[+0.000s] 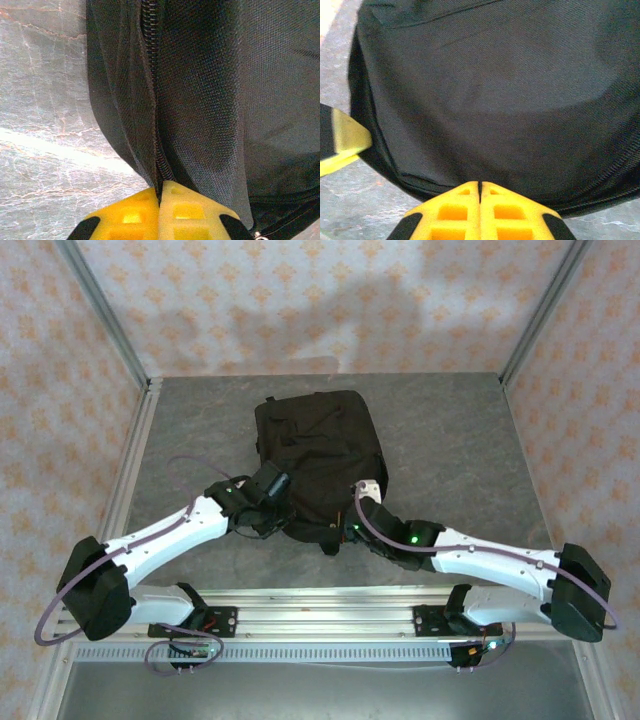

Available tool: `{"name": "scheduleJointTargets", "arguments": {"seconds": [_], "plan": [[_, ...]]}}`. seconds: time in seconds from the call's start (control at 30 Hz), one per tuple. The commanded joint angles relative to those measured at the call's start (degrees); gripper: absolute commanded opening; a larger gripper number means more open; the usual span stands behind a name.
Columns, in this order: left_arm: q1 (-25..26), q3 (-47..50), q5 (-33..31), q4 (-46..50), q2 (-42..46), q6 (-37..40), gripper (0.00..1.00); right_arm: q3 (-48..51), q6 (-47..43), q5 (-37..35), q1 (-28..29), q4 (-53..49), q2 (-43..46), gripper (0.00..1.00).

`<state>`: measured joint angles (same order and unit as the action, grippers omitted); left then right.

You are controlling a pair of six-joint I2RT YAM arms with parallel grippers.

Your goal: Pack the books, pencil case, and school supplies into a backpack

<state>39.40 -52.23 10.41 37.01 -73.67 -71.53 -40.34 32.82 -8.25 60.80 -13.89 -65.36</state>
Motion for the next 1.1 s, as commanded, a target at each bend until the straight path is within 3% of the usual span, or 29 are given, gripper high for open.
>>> {"name": "scheduleJointTargets", "arguments": {"seconds": [0.0,0.3,0.5,1.07], "plan": [[0.15,0.16,-3.93,2.66,0.14,1.07,0.0,-3.47,-3.74,-7.24,0.89,-7.25,-1.68,0.0],[0.15,0.27,-4.53,3.24,0.44,1.92,0.0,-11.88,-10.31,-21.89,5.61,-18.28,-9.75,0.0],[-0.17,0.37,-4.78,3.97,0.87,2.6,0.0,-17.15,-10.01,-31.65,9.5,-25.12,-14.88,0.0],[-5.28,3.41,-6.01,8.02,8.16,5.95,0.0,-14.57,-7.46,-35.51,9.53,-27.35,-10.95,0.0]]}}
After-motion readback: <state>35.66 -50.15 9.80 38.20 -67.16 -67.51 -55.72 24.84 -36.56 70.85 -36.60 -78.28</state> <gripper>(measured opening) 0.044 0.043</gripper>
